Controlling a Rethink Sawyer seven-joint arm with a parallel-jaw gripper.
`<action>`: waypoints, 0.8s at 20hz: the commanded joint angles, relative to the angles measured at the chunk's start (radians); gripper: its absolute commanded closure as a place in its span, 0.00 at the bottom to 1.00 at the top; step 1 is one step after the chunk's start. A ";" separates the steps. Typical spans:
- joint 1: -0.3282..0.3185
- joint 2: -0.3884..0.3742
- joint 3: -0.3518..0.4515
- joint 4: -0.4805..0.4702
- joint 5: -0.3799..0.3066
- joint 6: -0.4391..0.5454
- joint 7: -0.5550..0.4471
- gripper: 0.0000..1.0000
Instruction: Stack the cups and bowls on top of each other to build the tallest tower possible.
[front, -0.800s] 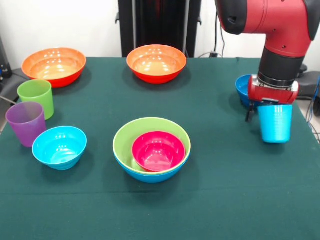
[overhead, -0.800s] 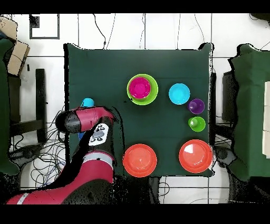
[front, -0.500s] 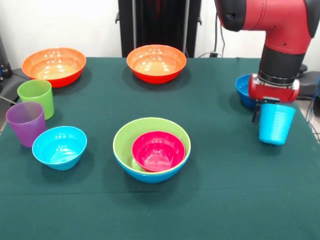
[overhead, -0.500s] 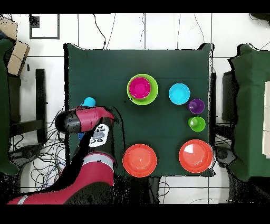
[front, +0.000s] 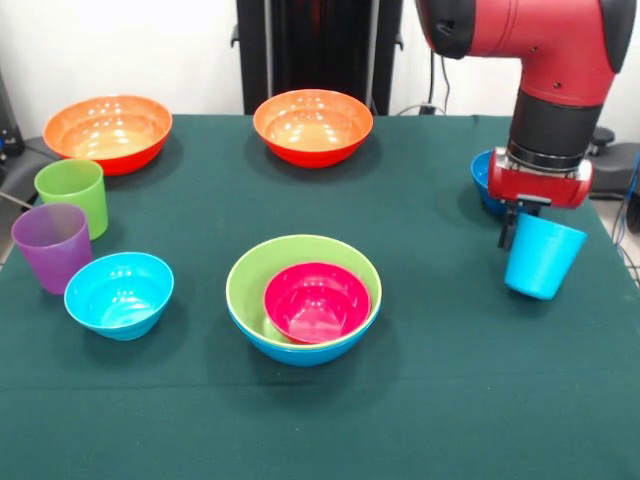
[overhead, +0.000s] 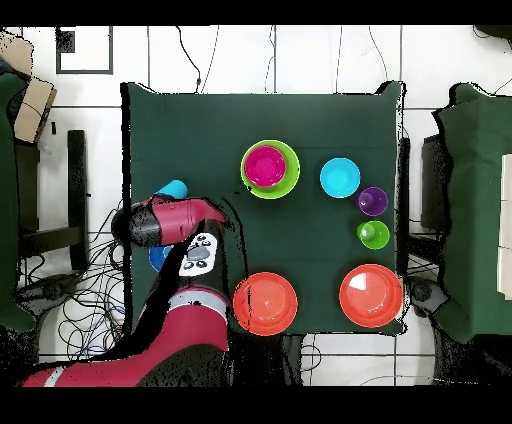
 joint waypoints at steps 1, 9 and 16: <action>-0.055 0.023 0.103 -0.003 0.050 0.136 0.082 1.00; -0.198 -0.098 0.175 -0.022 0.073 0.367 -0.036 1.00; -0.314 -0.114 0.252 -0.090 0.073 0.520 -0.099 1.00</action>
